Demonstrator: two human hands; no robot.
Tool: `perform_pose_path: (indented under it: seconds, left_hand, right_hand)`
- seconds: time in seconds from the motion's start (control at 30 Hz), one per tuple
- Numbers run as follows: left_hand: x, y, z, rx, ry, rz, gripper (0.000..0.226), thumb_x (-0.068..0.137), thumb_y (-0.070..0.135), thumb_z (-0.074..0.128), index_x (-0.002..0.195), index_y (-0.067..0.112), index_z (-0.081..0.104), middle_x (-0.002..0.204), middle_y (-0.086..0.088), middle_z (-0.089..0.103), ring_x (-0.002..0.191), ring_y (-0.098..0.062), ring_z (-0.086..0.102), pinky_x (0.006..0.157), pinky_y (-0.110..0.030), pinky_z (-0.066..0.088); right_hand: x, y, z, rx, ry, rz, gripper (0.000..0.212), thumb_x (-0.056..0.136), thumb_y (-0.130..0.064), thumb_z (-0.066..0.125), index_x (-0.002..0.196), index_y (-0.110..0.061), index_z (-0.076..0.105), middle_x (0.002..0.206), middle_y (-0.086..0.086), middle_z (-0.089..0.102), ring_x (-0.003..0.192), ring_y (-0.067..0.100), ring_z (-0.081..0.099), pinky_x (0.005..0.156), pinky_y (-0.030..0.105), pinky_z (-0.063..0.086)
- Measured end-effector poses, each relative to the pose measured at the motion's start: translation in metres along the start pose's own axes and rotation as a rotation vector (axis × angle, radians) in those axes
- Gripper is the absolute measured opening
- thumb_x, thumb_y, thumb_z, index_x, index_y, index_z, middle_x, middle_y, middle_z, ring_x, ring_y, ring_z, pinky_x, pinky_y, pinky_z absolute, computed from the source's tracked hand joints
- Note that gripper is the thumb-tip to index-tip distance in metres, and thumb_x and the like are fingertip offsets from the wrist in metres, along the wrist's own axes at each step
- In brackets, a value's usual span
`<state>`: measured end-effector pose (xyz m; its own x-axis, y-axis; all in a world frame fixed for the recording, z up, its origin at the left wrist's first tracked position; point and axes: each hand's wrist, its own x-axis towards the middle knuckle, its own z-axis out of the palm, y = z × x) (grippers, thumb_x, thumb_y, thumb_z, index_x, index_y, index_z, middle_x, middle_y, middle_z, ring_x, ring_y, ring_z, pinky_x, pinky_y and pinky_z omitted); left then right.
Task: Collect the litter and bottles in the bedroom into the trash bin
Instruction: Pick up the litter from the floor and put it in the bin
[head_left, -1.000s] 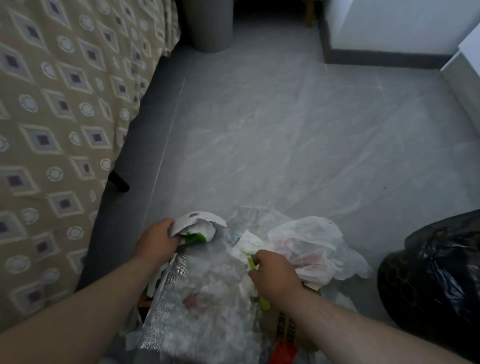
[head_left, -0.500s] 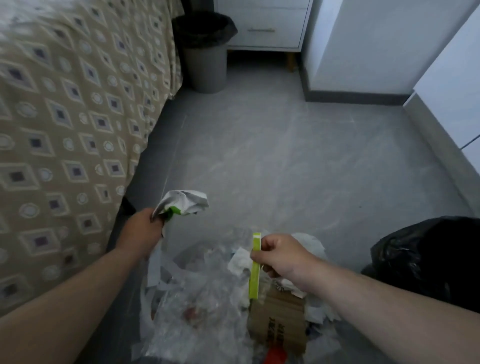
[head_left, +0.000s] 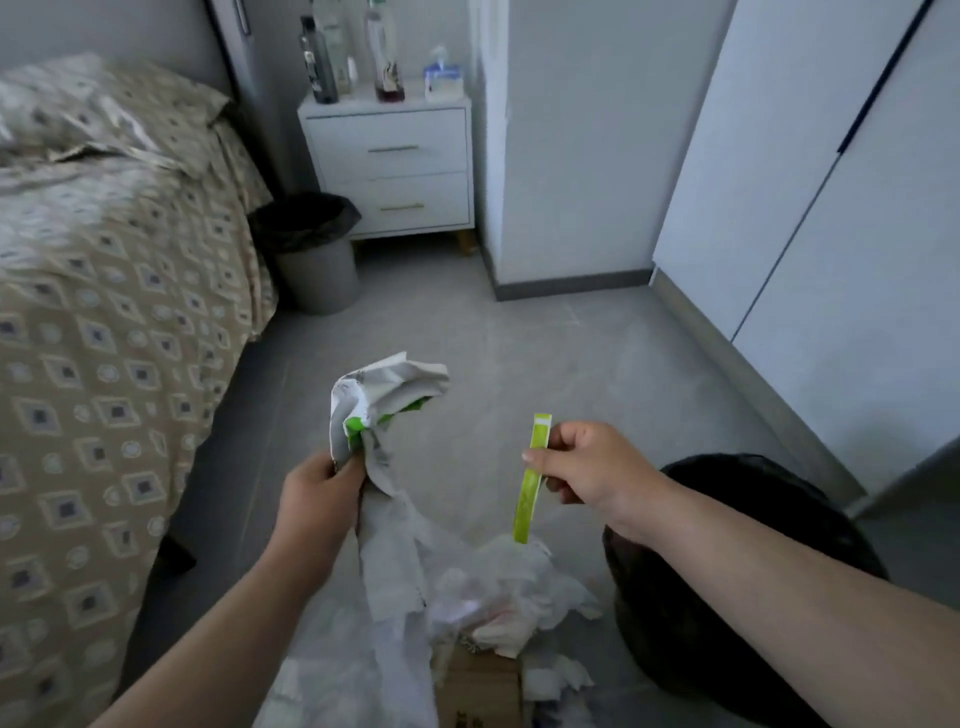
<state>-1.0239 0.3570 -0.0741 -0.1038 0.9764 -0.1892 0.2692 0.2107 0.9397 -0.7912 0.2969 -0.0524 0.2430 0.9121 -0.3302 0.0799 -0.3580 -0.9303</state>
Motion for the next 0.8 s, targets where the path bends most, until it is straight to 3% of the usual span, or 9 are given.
perform_pose_path:
  seconds: [0.2,0.27,0.33,0.53,0.63,0.73,0.8]
  left_hand:
    - [-0.050,0.067,0.122,0.068,-0.150,0.271,0.037,0.088,0.012,0.055,0.054,0.015,0.041,0.048,0.008,0.037,0.047,-0.005,0.029,0.049,-0.027,0.026]
    - [-0.070,0.088,0.162,0.040,-0.211,0.344,0.042,0.087,0.010,0.052,0.047,0.020,0.045,0.040,0.010,0.038,0.041,-0.004,0.032,0.041,-0.016,0.024]
    - [-0.088,0.108,0.198,-0.004,-0.256,0.407,0.045,0.087,0.010,0.050,0.046,0.030,0.052,0.040,0.012,0.041,0.040,-0.002,0.033,0.039,-0.015,0.024]
    - [-0.114,0.111,0.277,-0.184,-0.266,0.382,0.025,0.087,0.015,0.051,0.066,0.024,0.060,0.055,0.009,0.051,0.055,-0.006,0.042,0.055,-0.028,0.037]
    - [-0.123,0.074,0.300,-0.114,-0.289,0.369,0.021,0.087,0.011,0.051,0.091,0.022,0.068,0.066,0.014,0.061,0.060,0.007,0.051,0.060,-0.016,0.041]
    - [-0.130,0.024,0.307,-0.026,-0.381,0.337,0.043,0.085,0.008,0.054,0.095,0.049,0.062,0.081,0.028,0.065,0.078,0.018,0.056,0.067,-0.003,0.040]
    - [-0.133,-0.006,0.307,0.091,-0.444,0.300,0.050,0.087,0.012,0.053,0.114,0.054,0.054,0.112,0.028,0.063,0.105,0.008,0.055,0.087,-0.011,0.040]
  right_hand:
    - [-0.006,-0.035,-0.131,0.160,0.289,-0.136,0.021,0.086,-0.007,0.067,0.067,-0.014,0.059,0.055,-0.002,0.054,0.048,0.008,0.045,0.047,0.020,0.040]
    - [-0.015,-0.037,-0.171,0.272,0.373,-0.151,0.024,0.086,-0.005,0.065,0.065,-0.014,0.058,0.052,-0.002,0.051,0.047,0.010,0.043,0.049,0.022,0.039]
    - [-0.025,-0.033,-0.206,0.374,0.441,-0.160,0.027,0.085,-0.004,0.066,0.063,-0.014,0.055,0.053,0.000,0.048,0.047,0.011,0.042,0.049,0.024,0.039]
    - [-0.044,-0.002,-0.272,0.568,0.619,-0.137,0.024,0.085,-0.002,0.066,0.065,-0.010,0.056,0.058,0.003,0.052,0.047,0.011,0.043,0.047,0.021,0.043]
    - [-0.042,0.020,-0.286,0.610,0.660,-0.109,0.025,0.085,0.000,0.065,0.065,-0.010,0.054,0.063,0.006,0.052,0.050,0.012,0.044,0.043,0.019,0.044]
    - [-0.036,0.039,-0.287,0.580,0.674,-0.059,0.022,0.085,-0.002,0.066,0.068,-0.011,0.054,0.066,0.006,0.054,0.052,0.013,0.046,0.042,0.019,0.045]
    - [-0.032,0.048,-0.285,0.575,0.667,-0.033,0.020,0.085,-0.002,0.066,0.071,-0.010,0.055,0.066,0.007,0.055,0.053,0.013,0.046,0.042,0.019,0.046]
